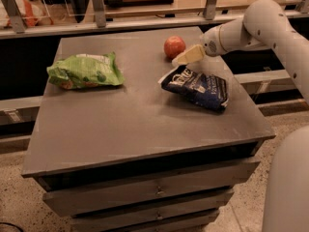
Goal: Move apple near blue chip bag
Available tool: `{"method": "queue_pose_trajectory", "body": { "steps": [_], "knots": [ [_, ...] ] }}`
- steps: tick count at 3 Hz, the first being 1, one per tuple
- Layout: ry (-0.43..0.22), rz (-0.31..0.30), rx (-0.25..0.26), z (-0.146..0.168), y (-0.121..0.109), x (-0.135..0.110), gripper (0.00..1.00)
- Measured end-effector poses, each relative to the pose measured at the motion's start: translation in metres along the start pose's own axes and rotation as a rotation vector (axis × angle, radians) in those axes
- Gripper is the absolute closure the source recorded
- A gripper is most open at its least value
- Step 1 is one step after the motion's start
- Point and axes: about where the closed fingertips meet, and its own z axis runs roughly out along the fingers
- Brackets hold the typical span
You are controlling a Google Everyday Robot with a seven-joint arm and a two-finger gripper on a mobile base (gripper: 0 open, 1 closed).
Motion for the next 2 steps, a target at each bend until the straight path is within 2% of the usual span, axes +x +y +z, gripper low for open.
{"method": "queue_pose_trajectory", "body": {
  "steps": [1,2],
  "knots": [
    [-0.026,-0.024,-0.074,0.014,0.0127,-0.0084,0.0],
    [-0.031,-0.048,-0.107,0.0218,0.0166,-0.0117,0.0]
  ]
}}
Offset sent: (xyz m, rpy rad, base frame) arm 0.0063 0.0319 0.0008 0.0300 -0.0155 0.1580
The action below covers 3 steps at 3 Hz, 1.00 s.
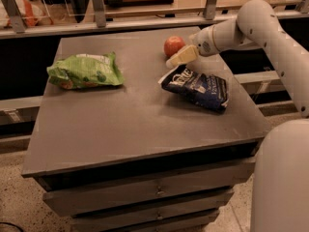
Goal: Move apple near blue chip bag
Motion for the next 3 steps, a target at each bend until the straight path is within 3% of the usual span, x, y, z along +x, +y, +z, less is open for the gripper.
{"method": "queue_pose_trajectory", "body": {
  "steps": [1,3],
  "knots": [
    [-0.011,-0.013,-0.014,0.0045,0.0001,-0.0034,0.17],
    [-0.033,-0.019,-0.021,0.006,-0.0002,-0.0056,0.65]
  ]
}}
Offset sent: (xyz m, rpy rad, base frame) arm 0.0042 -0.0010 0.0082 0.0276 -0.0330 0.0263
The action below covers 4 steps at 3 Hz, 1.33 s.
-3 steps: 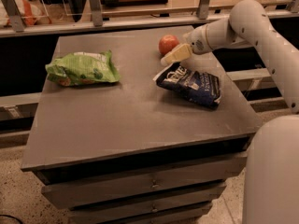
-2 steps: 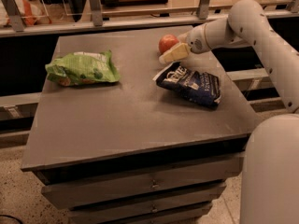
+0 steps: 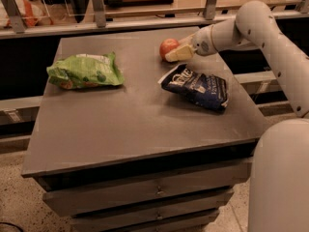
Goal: Move apple near blue chip bag
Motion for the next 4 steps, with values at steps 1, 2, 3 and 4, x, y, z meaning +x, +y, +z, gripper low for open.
{"method": "queue_pose_trajectory", "body": {
  "steps": [1,2,3,4],
  "knots": [
    [-0.005,-0.002,-0.001,0.001,0.001,-0.001,0.88],
    [0.005,0.01,0.011,-0.013,0.002,-0.009,1.0],
    [0.038,0.022,0.025,-0.043,0.01,-0.017,1.0],
    [0.103,0.036,0.042,-0.078,0.014,-0.007,1.0]
  ]
}}
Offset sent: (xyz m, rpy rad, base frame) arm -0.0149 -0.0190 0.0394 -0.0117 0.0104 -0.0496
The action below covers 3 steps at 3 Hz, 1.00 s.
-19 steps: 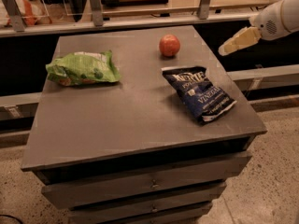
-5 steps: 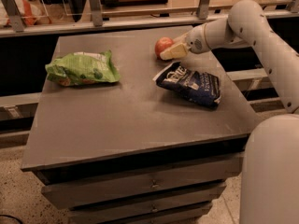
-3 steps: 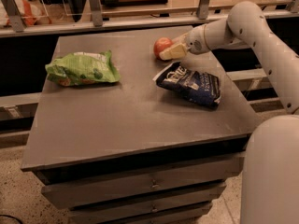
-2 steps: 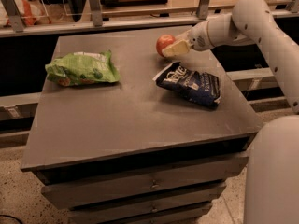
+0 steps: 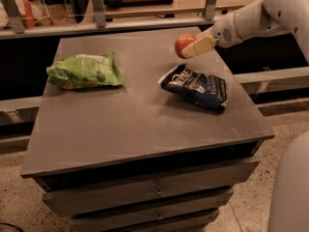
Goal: Move apple near blue chip bag
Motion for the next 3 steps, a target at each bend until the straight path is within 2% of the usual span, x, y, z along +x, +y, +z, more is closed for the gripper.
{"method": "queue_pose_trajectory", "body": {
  "steps": [1,2,3],
  "knots": [
    [0.034,0.011,0.019,-0.026,-0.004,0.018,1.0],
    [0.047,0.011,0.041,-0.038,-0.009,0.031,1.0],
    [0.065,0.007,0.031,-0.041,-0.007,0.043,1.0]
  ]
}}
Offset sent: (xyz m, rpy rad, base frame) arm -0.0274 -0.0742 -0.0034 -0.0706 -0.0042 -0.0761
